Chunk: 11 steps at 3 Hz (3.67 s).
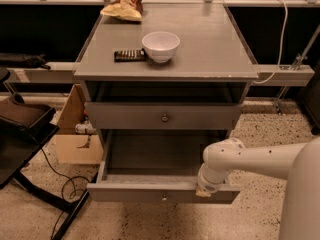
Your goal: Open middle drawer
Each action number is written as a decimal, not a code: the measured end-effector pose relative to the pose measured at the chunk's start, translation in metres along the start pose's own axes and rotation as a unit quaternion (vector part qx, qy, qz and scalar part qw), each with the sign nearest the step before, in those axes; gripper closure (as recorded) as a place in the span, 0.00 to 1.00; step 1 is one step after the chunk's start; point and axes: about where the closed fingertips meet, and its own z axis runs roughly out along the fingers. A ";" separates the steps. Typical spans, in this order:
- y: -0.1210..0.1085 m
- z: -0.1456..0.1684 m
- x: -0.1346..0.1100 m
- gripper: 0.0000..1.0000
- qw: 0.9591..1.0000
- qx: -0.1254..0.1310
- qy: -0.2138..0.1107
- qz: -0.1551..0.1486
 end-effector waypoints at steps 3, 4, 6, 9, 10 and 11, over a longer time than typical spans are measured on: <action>0.000 0.000 0.000 0.04 1.000 0.000 0.000 0.000; 0.000 0.000 0.000 0.00 1.000 0.000 0.000 0.000; 0.006 0.003 0.002 0.17 1.000 -0.006 0.005 0.002; 0.058 0.000 0.004 0.86 0.998 -0.056 0.013 0.029; 0.056 -0.002 0.004 1.00 0.998 -0.056 0.013 0.029; 0.057 -0.003 0.000 1.00 0.998 -0.062 0.013 0.027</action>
Offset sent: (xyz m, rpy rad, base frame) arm 0.0000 0.0000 0.0000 0.0000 0.0000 0.0000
